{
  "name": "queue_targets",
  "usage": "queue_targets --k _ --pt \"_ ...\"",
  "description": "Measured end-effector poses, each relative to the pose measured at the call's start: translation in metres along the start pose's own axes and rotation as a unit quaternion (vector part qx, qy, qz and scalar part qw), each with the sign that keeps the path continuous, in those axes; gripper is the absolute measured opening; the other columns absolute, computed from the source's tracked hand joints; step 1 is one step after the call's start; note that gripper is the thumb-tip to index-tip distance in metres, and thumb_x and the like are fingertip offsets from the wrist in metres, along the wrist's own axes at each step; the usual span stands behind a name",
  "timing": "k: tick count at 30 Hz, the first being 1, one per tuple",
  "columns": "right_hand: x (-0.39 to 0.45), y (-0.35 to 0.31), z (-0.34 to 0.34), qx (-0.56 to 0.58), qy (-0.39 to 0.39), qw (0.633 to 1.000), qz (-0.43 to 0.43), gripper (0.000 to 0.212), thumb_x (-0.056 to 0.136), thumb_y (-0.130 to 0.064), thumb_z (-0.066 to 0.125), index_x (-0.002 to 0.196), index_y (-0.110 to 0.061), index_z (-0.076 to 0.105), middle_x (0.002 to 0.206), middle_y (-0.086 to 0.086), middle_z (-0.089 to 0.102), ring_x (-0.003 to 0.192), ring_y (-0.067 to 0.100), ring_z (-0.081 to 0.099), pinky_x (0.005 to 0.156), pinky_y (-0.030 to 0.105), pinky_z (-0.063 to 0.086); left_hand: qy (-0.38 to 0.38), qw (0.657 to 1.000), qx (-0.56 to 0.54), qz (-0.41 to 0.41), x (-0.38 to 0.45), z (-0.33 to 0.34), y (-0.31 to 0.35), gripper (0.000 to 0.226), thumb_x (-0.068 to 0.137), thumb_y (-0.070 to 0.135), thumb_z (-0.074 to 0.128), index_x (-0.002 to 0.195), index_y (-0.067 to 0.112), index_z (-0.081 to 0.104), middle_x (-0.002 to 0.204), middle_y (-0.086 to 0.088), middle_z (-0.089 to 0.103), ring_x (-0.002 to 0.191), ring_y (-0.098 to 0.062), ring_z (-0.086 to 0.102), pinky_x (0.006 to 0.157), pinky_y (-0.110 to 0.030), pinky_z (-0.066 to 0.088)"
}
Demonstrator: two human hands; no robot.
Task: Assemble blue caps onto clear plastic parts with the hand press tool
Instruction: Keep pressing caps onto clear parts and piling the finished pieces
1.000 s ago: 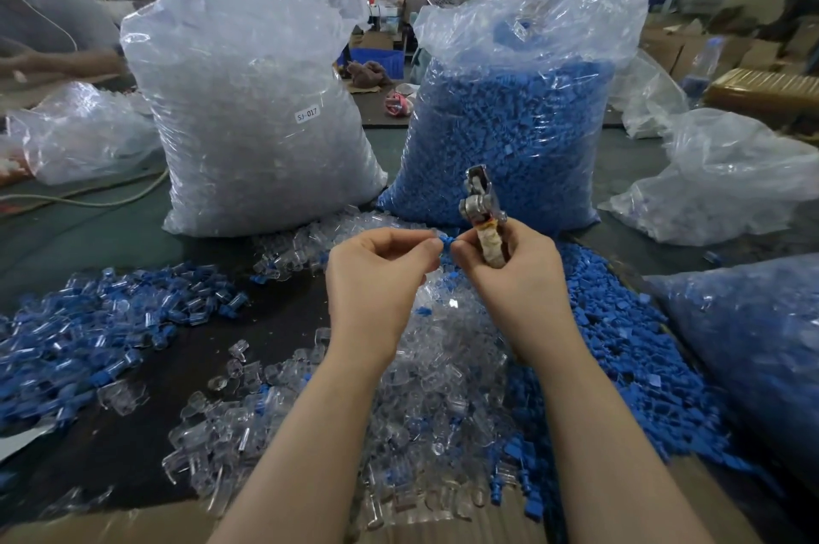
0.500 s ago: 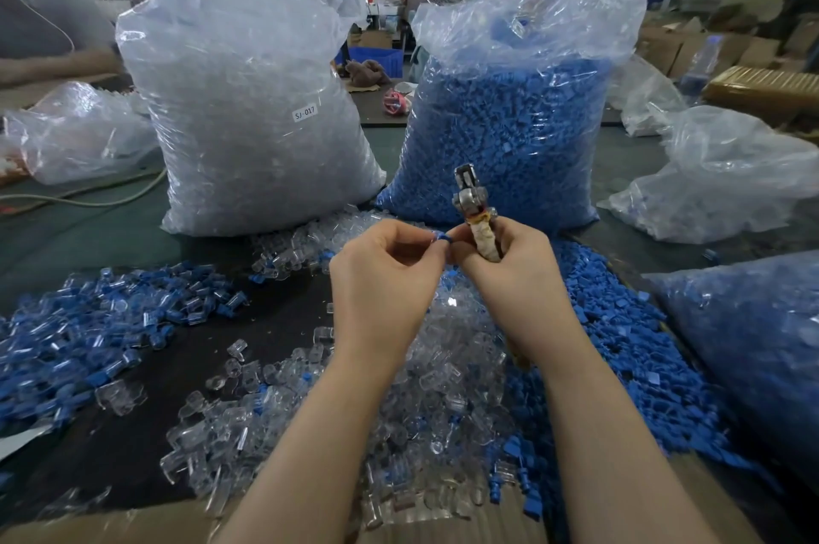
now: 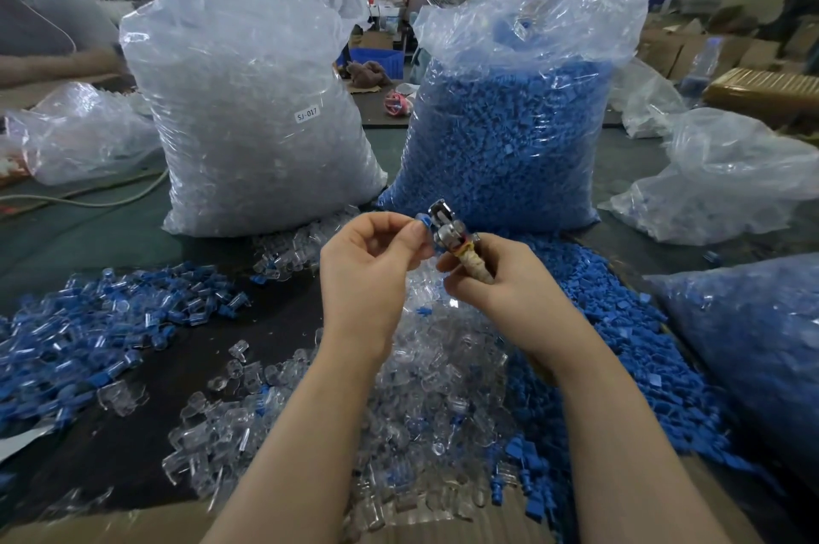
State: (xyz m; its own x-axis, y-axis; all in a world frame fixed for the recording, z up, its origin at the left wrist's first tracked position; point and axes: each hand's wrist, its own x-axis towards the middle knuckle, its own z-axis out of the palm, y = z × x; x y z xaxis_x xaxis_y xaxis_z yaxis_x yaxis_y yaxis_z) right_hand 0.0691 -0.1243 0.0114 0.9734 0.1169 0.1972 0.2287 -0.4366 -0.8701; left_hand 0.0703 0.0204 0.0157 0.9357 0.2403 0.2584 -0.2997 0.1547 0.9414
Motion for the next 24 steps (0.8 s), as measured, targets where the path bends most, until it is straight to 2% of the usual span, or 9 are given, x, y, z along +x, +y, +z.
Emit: queue_targets --k 7,9,12,16,18,20,22,24 --pt "0.000 0.001 -0.001 -0.028 -0.023 0.999 -0.010 0.013 0.084 -0.010 0.064 0.087 -0.023 0.066 0.082 0.000 0.068 0.079 0.025 0.062 0.077 0.046 0.052 -0.017 1.000 -0.005 0.012 -0.001 0.001 0.001 0.009 0.088 -0.002 0.066 0.082 0.006 0.068 0.073 -0.004 0.071 0.066 -0.008 0.068 0.063 -0.016 0.052" --pt "0.000 0.002 -0.001 -0.039 -0.023 0.999 -0.010 0.016 0.084 -0.008 0.062 0.085 -0.024 0.066 0.075 -0.004 0.064 0.069 0.017 0.058 0.070 0.042 0.051 -0.021 1.000 -0.006 0.015 -0.001 0.001 0.002 0.011 0.088 -0.003 0.066 0.082 0.006 0.067 0.073 -0.004 0.071 0.066 -0.008 0.068 0.064 -0.015 0.052" --pt "0.000 0.003 0.000 -0.053 -0.018 0.998 -0.011 0.019 0.084 -0.005 0.059 0.084 -0.023 0.066 0.070 -0.008 0.060 0.056 0.002 0.048 0.057 0.029 0.042 -0.022 1.000 -0.006 0.019 -0.001 0.001 0.002 0.012 0.088 -0.003 0.065 0.082 0.006 0.067 0.072 -0.003 0.071 0.065 -0.007 0.067 0.064 -0.015 0.052" --pt "0.000 0.005 0.001 -0.067 -0.007 0.998 -0.004 0.020 0.083 -0.004 0.056 0.081 -0.021 0.065 0.058 -0.018 0.057 0.049 -0.001 0.046 0.052 0.021 0.033 -0.022 1.000 -0.003 0.019 -0.002 0.001 0.002 0.010 0.088 -0.003 0.065 0.083 0.005 0.067 0.071 -0.002 0.071 0.064 -0.006 0.067 0.062 -0.013 0.051" --pt "0.000 0.005 0.002 -0.077 -0.006 0.997 -0.001 0.018 0.083 -0.006 0.055 0.081 -0.021 0.065 0.056 -0.021 0.055 0.048 0.000 0.045 0.051 0.022 0.032 -0.023 1.000 -0.002 0.011 -0.001 0.000 0.002 0.010 0.088 -0.002 0.065 0.082 0.006 0.068 0.071 -0.001 0.071 0.065 -0.007 0.067 0.062 -0.015 0.051" --pt "0.001 0.004 0.003 -0.093 -0.006 0.996 0.000 0.016 0.083 -0.008 0.057 0.082 -0.022 0.065 0.056 -0.015 0.056 0.050 0.002 0.045 0.052 0.025 0.032 -0.031 0.999 0.006 -0.006 0.001 -0.003 0.000 0.009 0.088 0.001 0.066 0.083 0.007 0.068 0.071 -0.001 0.072 0.066 -0.008 0.068 0.063 -0.017 0.053" --pt "0.001 0.003 0.002 -0.123 -0.009 0.992 -0.002 0.013 0.085 -0.012 0.059 0.085 -0.023 0.065 0.063 -0.011 0.057 0.056 0.004 0.048 0.053 0.028 0.035 -0.036 0.998 -0.001 -0.048 0.002 -0.006 0.000 0.007 0.088 0.004 0.068 0.084 0.009 0.069 0.072 -0.001 0.073 0.067 -0.009 0.070 0.062 -0.018 0.054" --pt "0.003 0.003 0.000 -0.153 -0.002 0.988 -0.005 0.007 0.085 -0.017 0.058 0.088 -0.019 0.064 0.072 -0.007 0.061 0.066 0.013 0.054 0.058 0.033 0.043 -0.017 0.995 -0.023 -0.092 0.006 -0.011 -0.001 0.004 0.086 0.006 0.070 0.085 0.010 0.070 0.074 -0.003 0.075 0.067 -0.009 0.071 0.059 -0.017 0.054"
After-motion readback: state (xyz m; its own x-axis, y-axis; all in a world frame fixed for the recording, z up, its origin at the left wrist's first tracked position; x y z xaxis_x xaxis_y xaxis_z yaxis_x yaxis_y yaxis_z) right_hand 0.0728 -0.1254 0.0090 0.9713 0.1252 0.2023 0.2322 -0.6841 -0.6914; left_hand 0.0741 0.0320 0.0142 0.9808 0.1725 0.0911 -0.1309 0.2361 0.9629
